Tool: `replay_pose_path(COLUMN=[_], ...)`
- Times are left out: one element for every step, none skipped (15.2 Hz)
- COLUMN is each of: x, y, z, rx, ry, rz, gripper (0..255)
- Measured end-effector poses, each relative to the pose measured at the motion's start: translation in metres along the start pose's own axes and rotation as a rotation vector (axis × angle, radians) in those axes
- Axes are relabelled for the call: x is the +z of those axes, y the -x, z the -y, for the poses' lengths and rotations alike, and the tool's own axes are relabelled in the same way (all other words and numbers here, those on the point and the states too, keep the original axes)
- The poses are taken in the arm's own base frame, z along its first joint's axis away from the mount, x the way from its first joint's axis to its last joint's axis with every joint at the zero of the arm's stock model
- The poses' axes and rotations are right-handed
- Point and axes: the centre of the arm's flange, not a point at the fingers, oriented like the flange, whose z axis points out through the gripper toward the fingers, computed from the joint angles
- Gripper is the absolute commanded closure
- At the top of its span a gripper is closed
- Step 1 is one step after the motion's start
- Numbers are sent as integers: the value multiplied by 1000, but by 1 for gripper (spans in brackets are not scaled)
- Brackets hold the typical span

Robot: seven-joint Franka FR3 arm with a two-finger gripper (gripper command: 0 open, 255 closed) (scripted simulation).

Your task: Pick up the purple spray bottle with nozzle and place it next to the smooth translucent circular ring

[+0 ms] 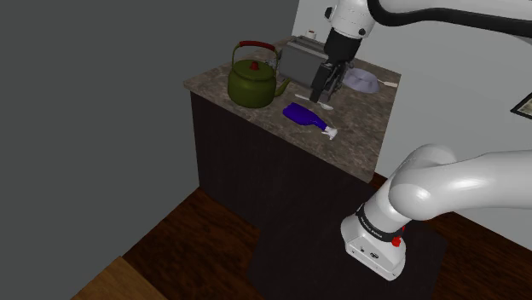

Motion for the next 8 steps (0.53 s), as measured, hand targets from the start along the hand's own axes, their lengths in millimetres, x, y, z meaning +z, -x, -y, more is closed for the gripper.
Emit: replay_pose_path(x=[0,4,11,18,26,35,42,51], y=[0,-1,-2,-4,0,-3,-4,-4], z=[0,-5,-11,-19,-27,-37,-48,-56], rx=[0,-1,-4,-6,-9,-13,-15,-19], ry=[0,1,3,6,8,11,13,16], rz=[0,1,2,3,4,5,6,7], gripper=[0,0,0,0,0,0,0,0])
